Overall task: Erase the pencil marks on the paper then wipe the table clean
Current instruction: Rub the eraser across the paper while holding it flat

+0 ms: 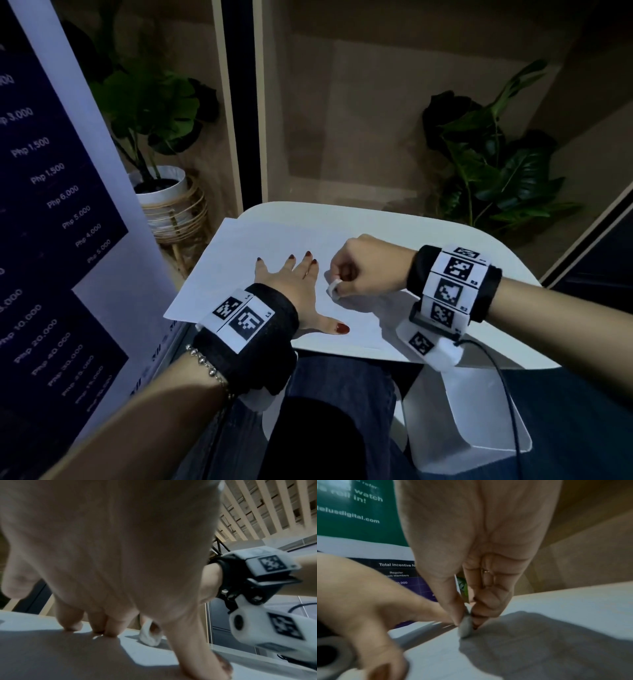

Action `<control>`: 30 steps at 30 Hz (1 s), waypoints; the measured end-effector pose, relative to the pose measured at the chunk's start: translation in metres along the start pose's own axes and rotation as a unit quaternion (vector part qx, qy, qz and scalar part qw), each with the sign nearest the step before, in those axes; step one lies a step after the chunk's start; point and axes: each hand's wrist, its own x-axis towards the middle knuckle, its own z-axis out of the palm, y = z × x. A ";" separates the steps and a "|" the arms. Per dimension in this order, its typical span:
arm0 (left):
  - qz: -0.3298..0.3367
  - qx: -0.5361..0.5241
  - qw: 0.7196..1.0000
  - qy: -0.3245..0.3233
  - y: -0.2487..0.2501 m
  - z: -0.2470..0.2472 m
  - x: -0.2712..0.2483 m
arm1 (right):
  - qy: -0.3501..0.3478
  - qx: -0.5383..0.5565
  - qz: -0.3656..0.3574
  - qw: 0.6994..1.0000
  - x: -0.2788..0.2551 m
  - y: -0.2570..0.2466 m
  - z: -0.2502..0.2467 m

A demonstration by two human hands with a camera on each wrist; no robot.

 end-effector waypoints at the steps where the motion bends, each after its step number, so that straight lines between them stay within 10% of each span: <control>1: -0.004 -0.003 1.000 -0.001 -0.001 0.000 0.000 | -0.025 0.007 -0.008 1.000 -0.003 0.000 0.000; 26: -0.002 -0.007 1.000 0.010 -0.004 0.003 0.000 | -0.041 0.016 -0.025 0.999 -0.011 0.008 0.000; 30: 0.003 -0.003 1.000 0.015 -0.004 0.002 -0.001 | 0.114 0.061 0.020 0.991 -0.008 0.030 -0.020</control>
